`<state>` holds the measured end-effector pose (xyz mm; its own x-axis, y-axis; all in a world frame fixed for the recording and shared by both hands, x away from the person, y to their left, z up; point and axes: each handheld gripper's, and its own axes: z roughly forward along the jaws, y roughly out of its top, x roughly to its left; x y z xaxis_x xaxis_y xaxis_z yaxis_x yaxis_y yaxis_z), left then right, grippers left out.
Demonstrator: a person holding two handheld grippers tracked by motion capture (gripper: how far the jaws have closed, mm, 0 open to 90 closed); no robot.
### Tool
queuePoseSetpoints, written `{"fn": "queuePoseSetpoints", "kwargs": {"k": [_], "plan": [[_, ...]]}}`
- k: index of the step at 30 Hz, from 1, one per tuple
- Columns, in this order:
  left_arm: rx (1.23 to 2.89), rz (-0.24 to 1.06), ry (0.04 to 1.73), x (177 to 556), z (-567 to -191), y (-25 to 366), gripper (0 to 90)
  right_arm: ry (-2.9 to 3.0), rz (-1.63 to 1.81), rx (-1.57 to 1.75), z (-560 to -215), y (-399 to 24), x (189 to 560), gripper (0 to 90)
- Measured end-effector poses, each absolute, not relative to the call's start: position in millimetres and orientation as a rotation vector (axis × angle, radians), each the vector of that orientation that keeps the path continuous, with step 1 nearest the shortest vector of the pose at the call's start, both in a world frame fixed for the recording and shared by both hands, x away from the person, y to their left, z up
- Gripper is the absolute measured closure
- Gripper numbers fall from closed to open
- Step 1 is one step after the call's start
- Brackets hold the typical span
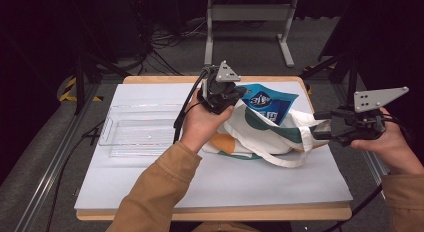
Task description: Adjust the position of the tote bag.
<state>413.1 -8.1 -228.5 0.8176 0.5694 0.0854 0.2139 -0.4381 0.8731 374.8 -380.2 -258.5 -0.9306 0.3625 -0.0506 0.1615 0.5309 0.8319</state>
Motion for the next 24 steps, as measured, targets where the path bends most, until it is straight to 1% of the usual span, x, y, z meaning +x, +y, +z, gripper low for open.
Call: {"fn": "queuePoseSetpoints", "kwargs": {"k": [5,8,10,13,15,16,17,19,20,22,24], "plan": [[2.024,0.458,0.578,413.6,-228.4,-7.6,89.5,2.574,1.338,0.405,-264.4,-369.0,376.5,31.7],[2.024,0.460,0.580,413.9,-228.3,-8.0,89.6,2.611,1.333,0.389,-264.3,-359.2,377.1,26.0],[2.021,0.458,0.582,414.4,-228.6,-7.9,89.6,2.638,1.310,0.375,-266.0,-353.0,377.7,23.6],[2.020,0.455,0.583,414.7,-228.6,-7.4,89.6,2.664,1.237,0.354,-271.2,-344.1,377.1,24.0],[2.020,0.455,0.583,414.2,-228.4,-7.2,89.6,2.667,1.179,0.329,-275.5,-339.9,376.8,33.5],[2.022,0.452,0.582,414.0,-228.4,-7.0,89.6,2.665,1.151,0.324,-277.0,-338.8,376.7,40.7],[2.026,0.453,0.583,414.0,-228.5,-6.9,89.6,2.656,1.121,0.312,-278.1,-338.4,377.0,52.1],[2.028,0.455,0.594,414.2,-228.9,-6.2,89.6,2.647,1.095,0.292,-277.3,-338.6,376.2,66.7],[2.028,0.455,0.594,414.2,-228.9,-6.2,89.7,2.647,1.095,0.292,-277.3,-338.6,376.2,66.7],[2.030,0.438,0.594,415.0,-229.8,-4.0,89.7,2.565,1.047,0.296,-273.1,-341.0,372.7,78.2],[2.036,0.433,0.598,414.1,-229.9,-3.9,89.7,2.492,1.022,0.314,-271.0,-342.3,370.7,80.0]]}}
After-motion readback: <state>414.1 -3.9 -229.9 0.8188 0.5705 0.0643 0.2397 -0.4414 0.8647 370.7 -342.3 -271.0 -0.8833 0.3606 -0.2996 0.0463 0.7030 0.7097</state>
